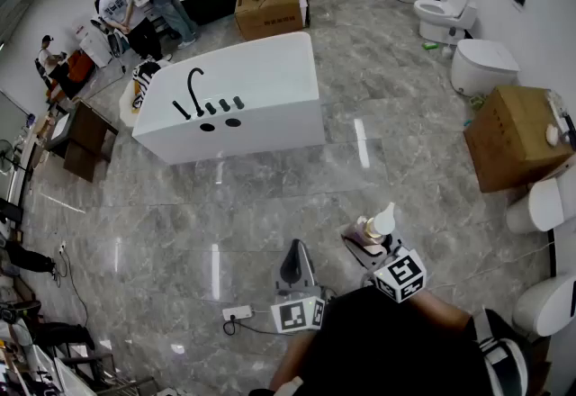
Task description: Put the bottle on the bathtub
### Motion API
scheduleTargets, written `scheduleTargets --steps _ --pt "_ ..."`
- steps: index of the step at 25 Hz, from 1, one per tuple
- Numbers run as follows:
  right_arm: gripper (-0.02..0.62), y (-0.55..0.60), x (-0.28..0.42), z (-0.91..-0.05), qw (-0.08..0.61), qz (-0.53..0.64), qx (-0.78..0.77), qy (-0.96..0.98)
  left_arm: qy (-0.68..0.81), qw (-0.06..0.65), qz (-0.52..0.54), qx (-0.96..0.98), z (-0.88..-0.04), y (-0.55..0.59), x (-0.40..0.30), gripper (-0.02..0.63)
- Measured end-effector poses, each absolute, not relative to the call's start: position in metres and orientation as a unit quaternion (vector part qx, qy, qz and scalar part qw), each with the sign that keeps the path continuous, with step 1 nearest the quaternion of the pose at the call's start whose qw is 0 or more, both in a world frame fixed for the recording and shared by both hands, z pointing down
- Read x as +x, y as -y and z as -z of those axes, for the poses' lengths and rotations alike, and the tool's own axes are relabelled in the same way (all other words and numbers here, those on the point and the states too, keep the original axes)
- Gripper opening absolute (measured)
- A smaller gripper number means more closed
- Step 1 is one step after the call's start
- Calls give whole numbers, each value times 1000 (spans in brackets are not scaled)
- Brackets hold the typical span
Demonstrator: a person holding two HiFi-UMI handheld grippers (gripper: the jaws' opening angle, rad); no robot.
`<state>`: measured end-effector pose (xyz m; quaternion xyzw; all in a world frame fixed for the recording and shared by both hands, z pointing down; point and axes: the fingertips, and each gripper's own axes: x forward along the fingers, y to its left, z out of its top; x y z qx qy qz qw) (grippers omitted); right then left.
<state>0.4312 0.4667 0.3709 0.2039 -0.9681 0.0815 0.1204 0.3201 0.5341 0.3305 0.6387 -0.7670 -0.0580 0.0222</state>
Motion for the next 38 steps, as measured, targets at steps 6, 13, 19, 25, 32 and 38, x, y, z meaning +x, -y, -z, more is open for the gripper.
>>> scheduleTargets --steps 6,13,19,25,32,38 --pt "227 -464 426 -368 122 -78 203 968 769 21 59 637 -328 -533 314 15" --pt "226 -465 420 -370 121 -72 208 968 768 26 62 638 -334 -536 308 15" --pt "225 -468 411 -372 123 -76 218 965 761 33 64 645 -340 -539 299 15" --pt "225 -472 396 -378 132 -80 237 959 747 40 66 660 -344 -539 282 15" --pt "225 -476 370 -391 138 -84 248 955 743 44 62 665 -354 -543 251 15" --pt "225 -454 347 -396 138 -88 241 957 746 54 63 661 -364 -521 229 15"
